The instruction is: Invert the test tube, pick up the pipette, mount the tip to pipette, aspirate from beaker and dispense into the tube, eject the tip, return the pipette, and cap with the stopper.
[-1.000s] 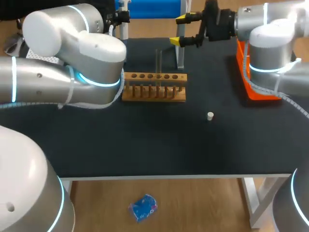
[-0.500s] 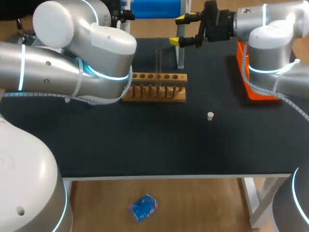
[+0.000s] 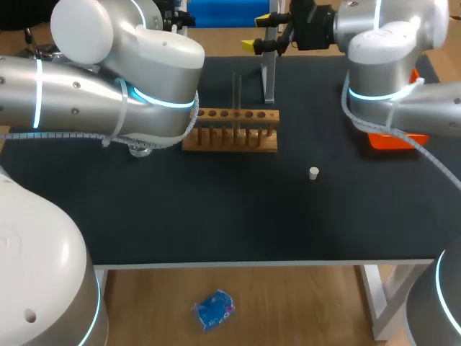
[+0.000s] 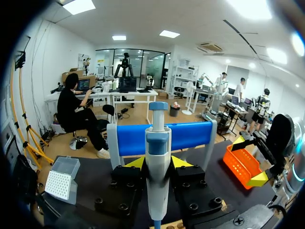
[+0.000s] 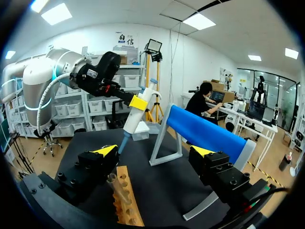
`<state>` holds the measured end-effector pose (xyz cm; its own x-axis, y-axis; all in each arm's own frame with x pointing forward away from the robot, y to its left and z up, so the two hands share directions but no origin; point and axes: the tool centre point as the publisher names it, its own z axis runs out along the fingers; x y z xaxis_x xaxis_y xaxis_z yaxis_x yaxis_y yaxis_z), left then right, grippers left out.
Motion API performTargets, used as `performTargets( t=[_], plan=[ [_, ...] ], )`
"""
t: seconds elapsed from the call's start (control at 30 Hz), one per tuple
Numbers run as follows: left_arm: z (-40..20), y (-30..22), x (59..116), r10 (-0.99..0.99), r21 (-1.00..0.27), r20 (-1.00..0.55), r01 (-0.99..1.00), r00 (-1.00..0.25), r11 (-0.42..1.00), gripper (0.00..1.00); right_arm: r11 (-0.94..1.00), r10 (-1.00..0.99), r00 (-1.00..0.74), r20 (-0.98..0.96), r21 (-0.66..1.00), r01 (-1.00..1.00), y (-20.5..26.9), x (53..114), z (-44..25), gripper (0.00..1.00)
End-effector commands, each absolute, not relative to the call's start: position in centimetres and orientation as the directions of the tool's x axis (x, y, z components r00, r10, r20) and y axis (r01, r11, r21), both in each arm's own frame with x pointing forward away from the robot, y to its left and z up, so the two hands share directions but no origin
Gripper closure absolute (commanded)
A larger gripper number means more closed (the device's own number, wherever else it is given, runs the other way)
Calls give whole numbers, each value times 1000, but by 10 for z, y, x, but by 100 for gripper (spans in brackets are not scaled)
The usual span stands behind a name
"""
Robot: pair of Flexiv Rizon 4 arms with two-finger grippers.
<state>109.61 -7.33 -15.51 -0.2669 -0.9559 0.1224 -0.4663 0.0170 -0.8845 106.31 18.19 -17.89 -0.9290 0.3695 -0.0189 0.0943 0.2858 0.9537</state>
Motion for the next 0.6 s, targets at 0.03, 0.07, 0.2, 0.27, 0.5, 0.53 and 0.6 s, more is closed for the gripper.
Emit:
performTargets(
  t=[0.03,0.07,0.2,0.27,0.5,0.53,0.6],
  plan=[
    [-158,-75,1111,-963,-886,112,-463,-246,15,100,292,380,-925,-4,949,116,197,1081,-180,0],
    [-158,-73,1114,-964,-887,114,-462,-240,10,100,294,387,-922,-1,948,122,200,1084,-181,0],
    [-159,-70,1122,-972,-884,98,-467,-213,13,100,320,406,-914,1,937,143,206,1092,-179,0],
    [-158,-68,1125,-977,-887,91,-462,-190,7,100,330,419,-908,-3,932,149,208,1094,-178,0],
    [-160,-60,1135,-989,-870,74,-493,-125,-2,100,324,440,-898,18,929,177,206,1096,-178,0],
    [-160,-59,1136,-991,-866,68,-500,-117,-1,100,324,440,-898,18,929,177,206,1096,-178,0],
    [-161,-58,1138,-993,-862,57,-507,-107,5,100,324,440,-898,18,929,177,206,1096,-178,0]
  ],
)
